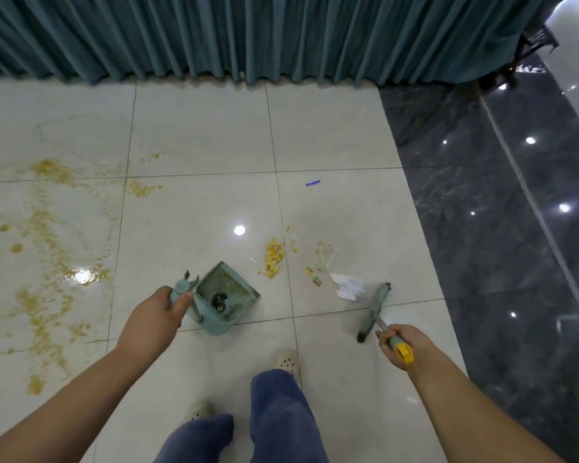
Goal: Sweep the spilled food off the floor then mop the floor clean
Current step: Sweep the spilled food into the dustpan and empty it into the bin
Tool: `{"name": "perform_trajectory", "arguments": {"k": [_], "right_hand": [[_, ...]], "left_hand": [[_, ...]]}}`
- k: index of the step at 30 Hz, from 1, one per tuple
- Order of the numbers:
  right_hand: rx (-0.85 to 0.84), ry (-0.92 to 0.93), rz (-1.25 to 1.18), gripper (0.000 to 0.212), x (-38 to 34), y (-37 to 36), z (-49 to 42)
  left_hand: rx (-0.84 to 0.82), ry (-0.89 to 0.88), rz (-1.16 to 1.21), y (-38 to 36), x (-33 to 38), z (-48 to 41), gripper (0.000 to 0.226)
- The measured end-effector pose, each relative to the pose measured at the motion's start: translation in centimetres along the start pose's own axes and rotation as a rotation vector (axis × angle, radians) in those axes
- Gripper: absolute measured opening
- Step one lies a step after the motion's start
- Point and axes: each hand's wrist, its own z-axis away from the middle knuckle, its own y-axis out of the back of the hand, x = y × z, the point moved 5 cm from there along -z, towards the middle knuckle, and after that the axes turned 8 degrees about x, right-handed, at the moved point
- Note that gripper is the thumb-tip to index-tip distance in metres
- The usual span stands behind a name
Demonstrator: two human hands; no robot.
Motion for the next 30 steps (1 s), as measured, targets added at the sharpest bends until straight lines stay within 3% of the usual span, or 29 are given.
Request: {"name": "perform_trajectory", "arguments": {"k": [2,5,12,16,22,30], "right_hand": [[-0.031,-0.016,0.056,0.045,-1.1,-2.7,-0.6],[-0.109,-0.036,0.159,0.020,-1.6,-7.2,0.1],[-0.252,-0.076,0.228,0.022,-0.2,-13.0,2.3],[-0.311,-0.123,0.273,0.012,0.2,-14.5,3.1],[-0.295,-0.123,0.311,0.009,-2.0,-13.6,3.9],[-0.143,0.091,0.567,0.016,-6.3,-15.5,2.7]], "left_hand": [[-0.006,-0.021,-0.061,-0.6,1.5,-0.8,0.036],[-0.013,-0.013,-0.077,-1.3,3.6,-2.0,0.035],[0.026,0.063,-0.080,-1.6,6.3,-5.3,0.040],[0.023,0.075,-0.083,-1.8,7.9,-6.2,0.039],[0.006,0.076,-0.059,-1.5,9.3,-6.8,0.043],[0.017,0.044,-0.001,2.8,9.1,-8.1,0.042]]}}
